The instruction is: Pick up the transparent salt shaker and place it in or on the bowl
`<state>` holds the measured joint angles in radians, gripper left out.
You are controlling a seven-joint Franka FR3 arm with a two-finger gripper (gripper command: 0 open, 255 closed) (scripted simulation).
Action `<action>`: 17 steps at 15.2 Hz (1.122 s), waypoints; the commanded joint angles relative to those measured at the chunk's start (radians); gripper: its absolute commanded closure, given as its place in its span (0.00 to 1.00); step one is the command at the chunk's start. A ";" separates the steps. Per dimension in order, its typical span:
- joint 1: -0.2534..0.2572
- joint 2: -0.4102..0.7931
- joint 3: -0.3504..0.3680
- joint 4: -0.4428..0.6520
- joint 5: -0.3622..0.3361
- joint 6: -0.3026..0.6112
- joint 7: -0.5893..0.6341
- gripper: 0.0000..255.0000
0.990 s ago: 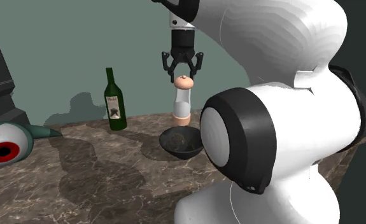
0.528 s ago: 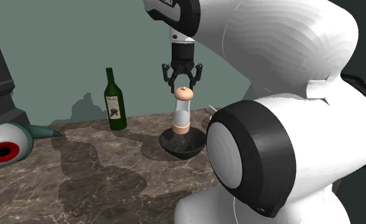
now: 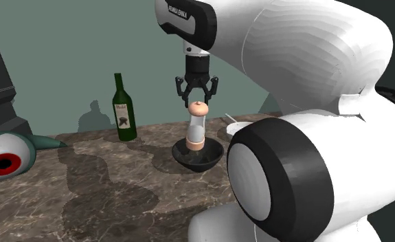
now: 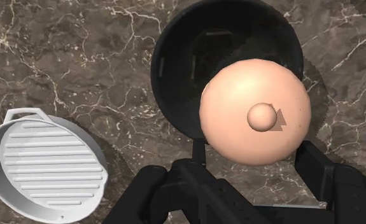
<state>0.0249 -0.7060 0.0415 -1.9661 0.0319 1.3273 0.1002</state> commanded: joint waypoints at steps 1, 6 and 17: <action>0.000 -0.001 0.000 -0.001 0.000 0.000 0.000 1.00; 0.000 -0.001 0.000 -0.001 0.000 0.000 0.000 0.00; -0.001 0.076 -0.001 0.197 -0.002 -0.121 0.002 0.00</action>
<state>0.0235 -0.6319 0.0401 -1.7727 0.0297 1.2084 0.1022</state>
